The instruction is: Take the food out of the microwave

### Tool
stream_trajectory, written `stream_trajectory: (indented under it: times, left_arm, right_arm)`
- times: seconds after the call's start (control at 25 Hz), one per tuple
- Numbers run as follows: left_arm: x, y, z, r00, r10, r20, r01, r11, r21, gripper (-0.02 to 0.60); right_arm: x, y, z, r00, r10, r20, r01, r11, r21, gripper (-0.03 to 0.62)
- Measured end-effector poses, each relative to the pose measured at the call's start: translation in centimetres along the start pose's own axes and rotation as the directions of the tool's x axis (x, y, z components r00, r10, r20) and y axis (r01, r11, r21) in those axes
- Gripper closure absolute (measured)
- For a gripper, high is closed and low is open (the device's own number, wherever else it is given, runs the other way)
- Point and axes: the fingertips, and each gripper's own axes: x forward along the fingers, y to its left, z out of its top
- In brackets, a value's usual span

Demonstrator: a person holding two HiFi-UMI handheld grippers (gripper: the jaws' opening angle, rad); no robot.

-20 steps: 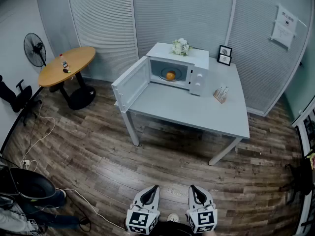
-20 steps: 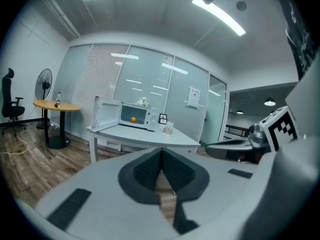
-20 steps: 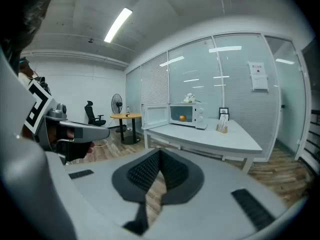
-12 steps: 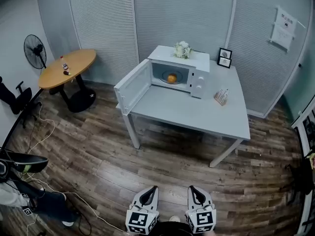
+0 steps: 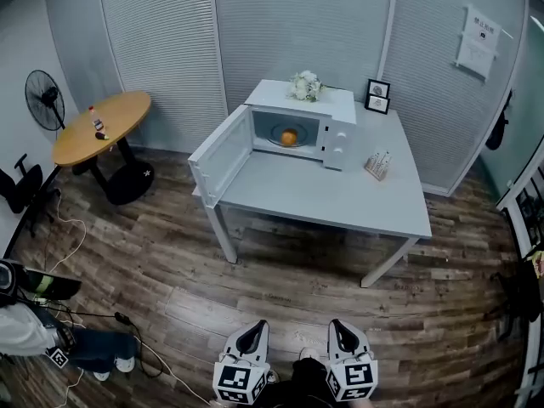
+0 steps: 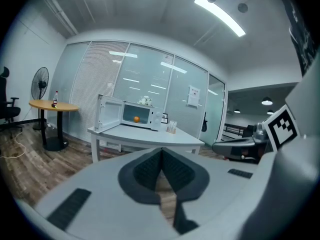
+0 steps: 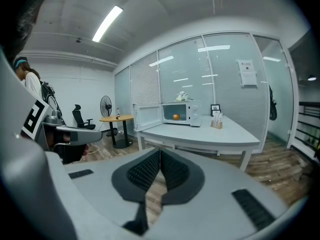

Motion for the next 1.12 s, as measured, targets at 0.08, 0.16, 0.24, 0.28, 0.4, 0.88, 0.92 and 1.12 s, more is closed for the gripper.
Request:
stream_trajectory:
  times: [0.08, 0.16, 0.24, 0.28, 0.4, 0.88, 0.92, 1.12]
  left_arm:
    - [1.0, 0.4, 0.4, 1.000, 0.002, 0.005, -0.002, 1.000, -0.007, 0.574]
    - [2.4, 0.9, 0.7, 1.000, 0.007, 0.010, -0.007, 1.000, 0.000, 0.574]
    - [4.0, 1.4, 1.0, 1.000, 0.020, 0.010, -0.020, 1.000, 0.013, 0.574]
    - [4.8, 1.7, 1.2, 1.000, 0.028, 0.007, -0.028, 0.999, 0.017, 0.574]
    - [8.0, 2.3, 2.4, 0.999, 0.054, 0.005, -0.054, 0.998, 0.012, 0.574]
    - [19.9, 2.6, 6.1, 0.990, 0.143, 0.016, -0.143, 0.990, -0.022, 0.574]
    - [20.8, 2.4, 6.3, 0.989, 0.145, 0.015, -0.144, 0.989, -0.024, 0.574]
    - [24.7, 1.9, 7.0, 0.987, 0.160, 0.012, -0.160, 0.987, -0.034, 0.574]
  right_arm:
    - [1.0, -0.7, 0.3, 1.000, -0.001, -0.001, 0.001, 1.000, 0.004, 0.589]
    - [2.4, -1.7, 0.6, 1.000, -0.001, 0.005, 0.001, 1.000, 0.003, 0.589]
    - [4.1, -2.8, 1.1, 1.000, 0.004, 0.011, -0.004, 1.000, 0.000, 0.589]
    - [5.0, -3.3, 1.5, 1.000, 0.011, 0.011, -0.011, 1.000, -0.001, 0.589]
    - [8.2, -5.2, 2.9, 0.999, 0.046, 0.012, -0.046, 0.999, -0.013, 0.589]
    - [18.6, -12.9, 7.3, 0.987, 0.159, -0.007, -0.159, 0.983, -0.087, 0.589]
    - [19.1, -13.6, 7.5, 0.987, 0.163, -0.008, -0.163, 0.983, -0.088, 0.589]
    - [21.7, -16.3, 8.2, 0.983, 0.185, -0.014, -0.186, 0.978, -0.095, 0.589]
